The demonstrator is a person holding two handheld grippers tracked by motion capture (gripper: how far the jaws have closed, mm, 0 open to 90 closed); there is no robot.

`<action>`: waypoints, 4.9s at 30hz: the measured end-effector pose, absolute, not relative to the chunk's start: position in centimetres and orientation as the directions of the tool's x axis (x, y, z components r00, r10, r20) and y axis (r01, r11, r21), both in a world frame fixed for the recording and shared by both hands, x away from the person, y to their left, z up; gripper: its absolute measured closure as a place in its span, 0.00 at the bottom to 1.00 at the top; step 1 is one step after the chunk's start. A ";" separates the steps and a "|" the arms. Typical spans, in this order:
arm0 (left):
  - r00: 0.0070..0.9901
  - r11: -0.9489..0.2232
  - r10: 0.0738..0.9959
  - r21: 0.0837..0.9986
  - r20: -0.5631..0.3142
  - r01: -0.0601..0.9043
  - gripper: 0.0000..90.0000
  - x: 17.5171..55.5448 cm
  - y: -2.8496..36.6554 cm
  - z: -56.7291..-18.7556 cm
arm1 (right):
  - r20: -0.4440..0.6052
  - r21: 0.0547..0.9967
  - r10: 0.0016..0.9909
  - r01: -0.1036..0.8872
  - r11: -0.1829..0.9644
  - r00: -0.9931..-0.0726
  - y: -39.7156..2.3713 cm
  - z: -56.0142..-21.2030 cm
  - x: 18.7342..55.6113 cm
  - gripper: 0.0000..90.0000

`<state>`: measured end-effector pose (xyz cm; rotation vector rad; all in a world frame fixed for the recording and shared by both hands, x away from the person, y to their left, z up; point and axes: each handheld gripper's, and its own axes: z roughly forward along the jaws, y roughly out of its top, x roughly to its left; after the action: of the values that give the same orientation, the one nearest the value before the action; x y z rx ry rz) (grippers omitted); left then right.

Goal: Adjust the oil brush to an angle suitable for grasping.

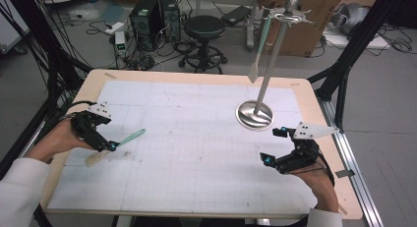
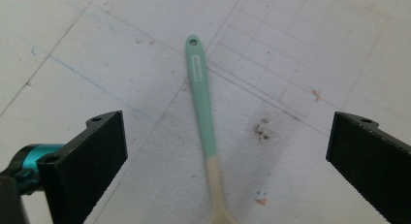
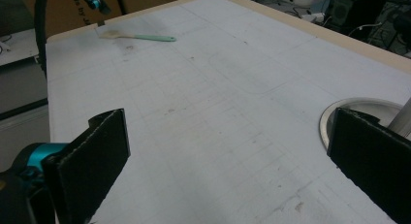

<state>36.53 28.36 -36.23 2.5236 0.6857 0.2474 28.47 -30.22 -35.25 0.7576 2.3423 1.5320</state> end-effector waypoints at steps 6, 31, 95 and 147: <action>0.854 -0.769 0.520 0.456 0.035 0.449 0.02 37.5 27.9 -37.4 | 0.080 0.903 0.545 0.293 0.315 -0.835 -30.2 -35.4 28.5 0.00; 0.889 -0.863 0.457 0.235 -0.012 0.447 0.34 39.9 26.0 -39.4 | 0.084 0.905 0.540 0.291 0.310 -0.837 -30.5 -35.4 28.3 0.00; 0.924 -0.771 0.382 0.548 -0.011 0.325 0.91 36.6 25.6 -32.0 | 0.084 0.908 0.540 0.288 0.306 -0.837 -30.4 -35.3 28.6 0.00; 0.951 -0.468 0.309 0.870 -0.005 0.157 0.91 35.0 16.4 -25.2 | 0.083 0.909 0.551 0.289 0.300 -0.831 -31.1 -35.2 28.1 0.00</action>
<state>35.02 16.40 -25.18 2.0662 0.3302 0.1852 28.14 -31.06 -35.16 0.7685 2.3239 1.5447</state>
